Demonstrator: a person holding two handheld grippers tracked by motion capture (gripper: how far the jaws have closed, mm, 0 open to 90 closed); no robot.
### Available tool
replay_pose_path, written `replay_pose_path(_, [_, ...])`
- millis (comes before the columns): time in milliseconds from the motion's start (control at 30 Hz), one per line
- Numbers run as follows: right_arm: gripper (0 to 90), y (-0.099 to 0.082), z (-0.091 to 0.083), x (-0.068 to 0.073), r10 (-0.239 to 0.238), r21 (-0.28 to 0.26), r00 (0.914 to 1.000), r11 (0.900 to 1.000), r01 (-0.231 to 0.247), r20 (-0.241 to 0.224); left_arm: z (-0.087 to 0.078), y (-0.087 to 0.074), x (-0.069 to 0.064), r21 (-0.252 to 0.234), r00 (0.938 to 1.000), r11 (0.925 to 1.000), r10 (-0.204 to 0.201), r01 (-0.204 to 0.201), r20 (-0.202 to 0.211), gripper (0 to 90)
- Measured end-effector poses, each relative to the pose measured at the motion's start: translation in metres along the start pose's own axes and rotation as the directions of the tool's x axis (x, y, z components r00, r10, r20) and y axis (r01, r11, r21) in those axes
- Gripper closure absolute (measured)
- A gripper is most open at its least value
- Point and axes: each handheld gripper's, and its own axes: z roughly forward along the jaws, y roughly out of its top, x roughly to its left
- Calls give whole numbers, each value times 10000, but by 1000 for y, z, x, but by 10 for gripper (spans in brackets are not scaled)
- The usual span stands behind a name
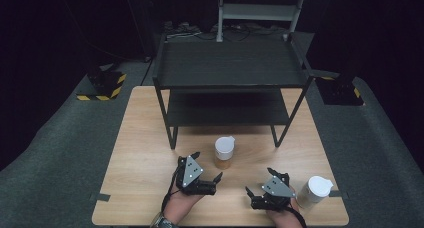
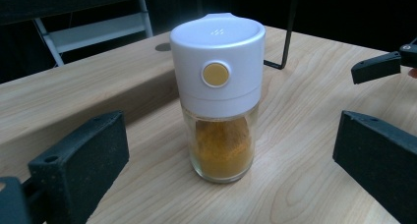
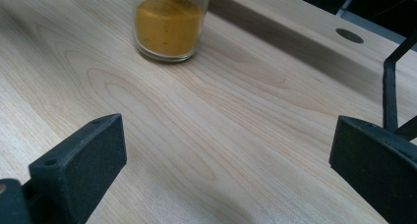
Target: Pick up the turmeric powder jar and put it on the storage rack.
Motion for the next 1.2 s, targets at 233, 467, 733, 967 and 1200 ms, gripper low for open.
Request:
replay_pose_path(233, [0, 0, 0, 0, 39, 3, 10000, 10000, -39, -3, 10, 2, 1, -55, 9999, 10000, 8, -7, 122, 5])
replay_pose_path(467, [0, 0, 0, 0, 24, -6, 10000, 10000, -24, -18, 22, 5, 4, -123, 9997, 9998, -142, 144, 202, 5])
replay_pose_path(733, [0, 0, 0, -1, 53, 0, 10000, 10000, -53, -33, 36, 7, 7, -94, 9994, 9998, -198, 201, 299, 5])
replay_pose_path(967, [0, -1, -1, -1, 71, -22, 10000, 10000, -71, -37, 46, 9, 8, -20, 9990, 9997, -239, 240, 370, 5])
replay_pose_path(1200, [0, -1, -1, -1, 86, -63, 10000, 9999, -86, -41, 57, 10, 11, 91, 9984, 9994, -344, 341, 441, 5])
